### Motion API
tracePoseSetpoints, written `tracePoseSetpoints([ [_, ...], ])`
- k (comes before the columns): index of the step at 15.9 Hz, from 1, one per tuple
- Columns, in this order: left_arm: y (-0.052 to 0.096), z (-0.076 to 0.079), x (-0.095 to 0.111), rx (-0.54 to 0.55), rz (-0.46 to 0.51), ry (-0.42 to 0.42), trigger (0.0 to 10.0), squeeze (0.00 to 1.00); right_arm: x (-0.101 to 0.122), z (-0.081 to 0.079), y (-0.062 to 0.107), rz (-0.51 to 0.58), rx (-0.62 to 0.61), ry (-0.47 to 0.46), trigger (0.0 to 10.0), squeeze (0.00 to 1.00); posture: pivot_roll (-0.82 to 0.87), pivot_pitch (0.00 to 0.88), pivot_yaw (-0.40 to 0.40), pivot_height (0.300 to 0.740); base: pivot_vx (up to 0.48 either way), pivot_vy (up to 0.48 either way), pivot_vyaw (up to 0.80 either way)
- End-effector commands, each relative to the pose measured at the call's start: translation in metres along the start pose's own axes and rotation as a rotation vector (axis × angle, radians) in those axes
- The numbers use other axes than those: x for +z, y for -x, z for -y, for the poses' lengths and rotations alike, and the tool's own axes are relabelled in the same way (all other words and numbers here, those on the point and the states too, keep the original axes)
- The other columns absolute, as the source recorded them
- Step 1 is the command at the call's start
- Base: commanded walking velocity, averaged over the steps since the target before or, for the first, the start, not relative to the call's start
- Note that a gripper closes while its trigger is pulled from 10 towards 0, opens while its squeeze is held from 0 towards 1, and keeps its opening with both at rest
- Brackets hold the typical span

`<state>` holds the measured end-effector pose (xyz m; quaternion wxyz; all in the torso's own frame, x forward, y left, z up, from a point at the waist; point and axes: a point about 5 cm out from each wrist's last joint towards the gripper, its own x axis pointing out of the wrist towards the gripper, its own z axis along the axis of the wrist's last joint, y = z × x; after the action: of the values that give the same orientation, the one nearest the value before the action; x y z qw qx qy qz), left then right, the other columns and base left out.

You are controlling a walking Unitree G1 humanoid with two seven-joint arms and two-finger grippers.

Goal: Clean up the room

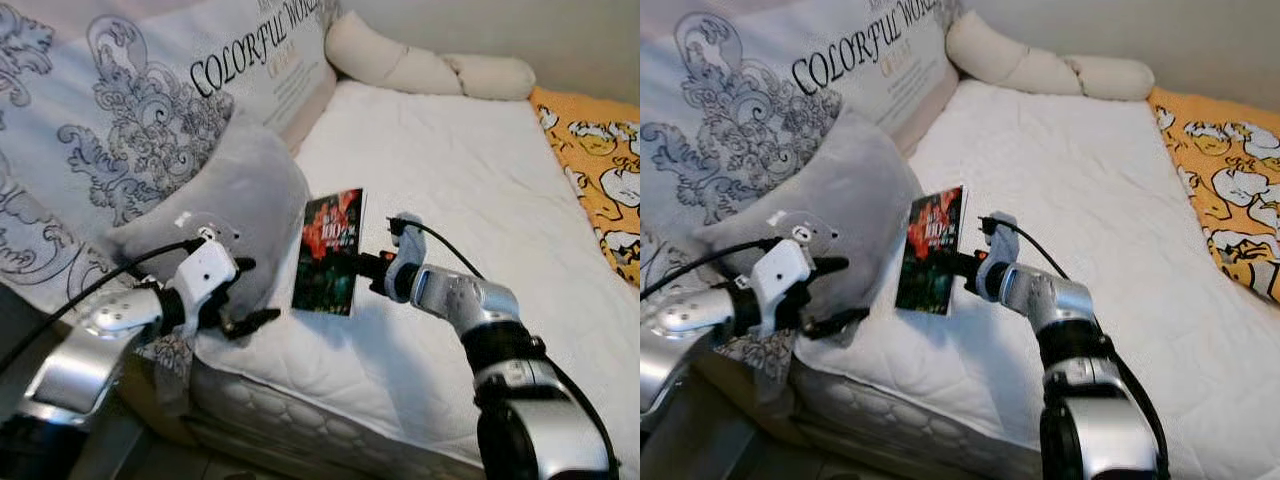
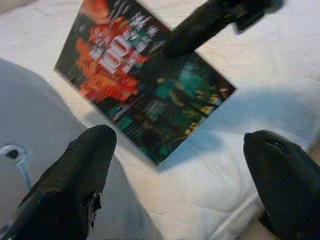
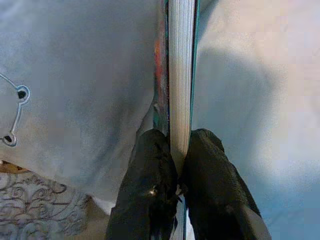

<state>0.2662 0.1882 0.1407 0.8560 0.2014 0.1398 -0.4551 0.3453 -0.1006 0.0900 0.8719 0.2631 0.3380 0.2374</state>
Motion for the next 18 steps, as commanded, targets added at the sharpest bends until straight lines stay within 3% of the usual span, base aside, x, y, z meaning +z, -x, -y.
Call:
tracePoseSetpoints([
  [1,0.004,0.005,-0.001,-0.045,-0.017,0.005,10.0,0.75,0.003,0.000,-0.002,-0.002,0.020,-0.034,10.0,0.00,0.09,0.000,-0.049,0.740,0.000,0.000,0.00],
  [4,0.014,0.014,-0.010,-0.076,-0.062,0.027,10.0,0.75,-0.014,0.021,-0.005,-0.044,-0.085,-0.071,10.0,0.00,0.11,0.000,-0.040,0.740,0.000,0.000,0.00],
  [7,0.015,0.018,-0.015,-0.082,-0.106,0.030,10.0,0.76,-0.021,0.038,-0.004,-0.021,-0.220,-0.028,10.0,0.00,0.14,0.000,-0.039,0.740,0.000,0.000,0.00],
  [8,0.016,0.019,-0.015,-0.088,-0.115,0.028,10.0,0.76,-0.018,0.042,-0.003,0.002,-0.262,0.016,10.0,0.88,0.14,0.000,-0.041,0.740,0.000,0.000,0.00],
  [9,0.016,0.019,-0.016,-0.089,-0.122,0.024,10.0,0.75,-0.016,0.044,-0.002,0.013,-0.285,0.040,10.0,0.98,0.15,0.000,-0.043,0.740,0.000,0.000,0.00],
  [14,0.015,0.023,-0.021,-0.071,-0.141,0.030,10.0,0.76,-0.014,0.056,0.004,0.016,-0.390,0.179,10.0,1.00,0.16,0.000,-0.053,0.740,0.000,0.000,0.00],
  [16,0.013,0.026,-0.022,-0.072,-0.138,0.035,10.0,0.76,-0.010,0.060,0.007,0.007,-0.412,0.301,10.0,1.00,0.16,0.000,-0.053,0.740,0.000,0.000,0.00],
  [18,0.008,0.028,-0.024,-0.050,-0.128,0.051,10.0,0.76,-0.004,0.066,0.013,0.025,-0.419,0.353,10.0,1.00,0.14,0.000,-0.047,0.740,0.000,0.000,0.00],
])
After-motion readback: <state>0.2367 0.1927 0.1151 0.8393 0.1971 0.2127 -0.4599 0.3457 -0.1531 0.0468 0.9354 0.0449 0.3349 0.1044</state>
